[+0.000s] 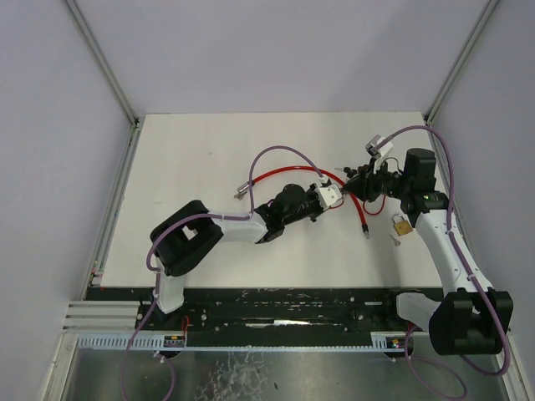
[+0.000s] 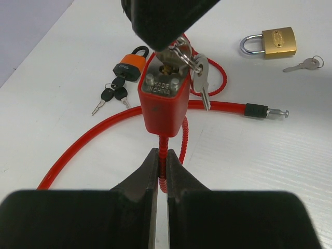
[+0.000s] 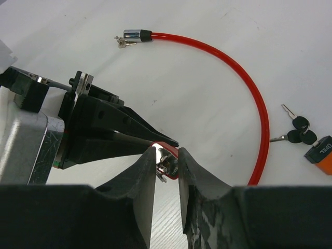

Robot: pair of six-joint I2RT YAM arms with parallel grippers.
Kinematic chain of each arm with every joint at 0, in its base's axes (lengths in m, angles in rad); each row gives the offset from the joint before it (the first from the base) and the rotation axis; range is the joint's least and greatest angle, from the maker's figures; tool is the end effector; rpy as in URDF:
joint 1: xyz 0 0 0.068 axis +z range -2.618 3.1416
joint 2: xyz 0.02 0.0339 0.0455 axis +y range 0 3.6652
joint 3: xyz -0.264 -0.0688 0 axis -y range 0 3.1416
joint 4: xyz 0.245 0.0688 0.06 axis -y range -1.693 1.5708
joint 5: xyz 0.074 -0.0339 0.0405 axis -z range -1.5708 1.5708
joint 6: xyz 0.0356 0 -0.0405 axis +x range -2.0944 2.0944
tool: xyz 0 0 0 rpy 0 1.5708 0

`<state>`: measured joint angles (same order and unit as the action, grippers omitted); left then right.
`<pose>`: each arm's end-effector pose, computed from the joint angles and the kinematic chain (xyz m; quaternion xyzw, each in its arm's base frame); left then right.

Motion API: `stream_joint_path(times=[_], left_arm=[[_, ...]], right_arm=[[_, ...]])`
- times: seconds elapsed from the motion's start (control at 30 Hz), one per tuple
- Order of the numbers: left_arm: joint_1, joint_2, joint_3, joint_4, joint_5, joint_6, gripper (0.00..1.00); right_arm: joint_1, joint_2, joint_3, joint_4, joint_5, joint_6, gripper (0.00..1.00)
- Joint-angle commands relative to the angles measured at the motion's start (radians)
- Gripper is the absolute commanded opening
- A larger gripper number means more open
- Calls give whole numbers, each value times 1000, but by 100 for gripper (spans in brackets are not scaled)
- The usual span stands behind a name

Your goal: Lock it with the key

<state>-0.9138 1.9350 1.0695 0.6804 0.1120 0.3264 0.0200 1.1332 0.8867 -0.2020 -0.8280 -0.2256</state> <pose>0.2571 -0.3398 0.1924 0.4755 0.6044 -0.2258 0.5980 0.2482 0.0312 0.3085 -0.3074 0.7431 0.2888 0.5196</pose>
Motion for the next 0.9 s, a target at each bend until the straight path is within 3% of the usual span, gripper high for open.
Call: stream_joint_path(times=[0.0, 0.27, 0.53, 0.7, 0.87], left_arm=[[-2, -2, 26, 45, -22, 19, 0], [-2, -3, 24, 48, -27, 19, 0], [-3, -7, 21, 47, -20, 24, 0], [-2, -19, 3, 41, 24, 75, 0], [8, -48, -26, 25, 106, 131, 0]], right_arm=[[15, -10, 14, -4, -45, -23, 29], [21, 1, 20, -32, -23, -48, 27], [32, 8, 35, -67, -24, -100, 10], [33, 8, 55, -146, -25, -233, 1], [34, 10, 79, -280, -47, -432, 0]])
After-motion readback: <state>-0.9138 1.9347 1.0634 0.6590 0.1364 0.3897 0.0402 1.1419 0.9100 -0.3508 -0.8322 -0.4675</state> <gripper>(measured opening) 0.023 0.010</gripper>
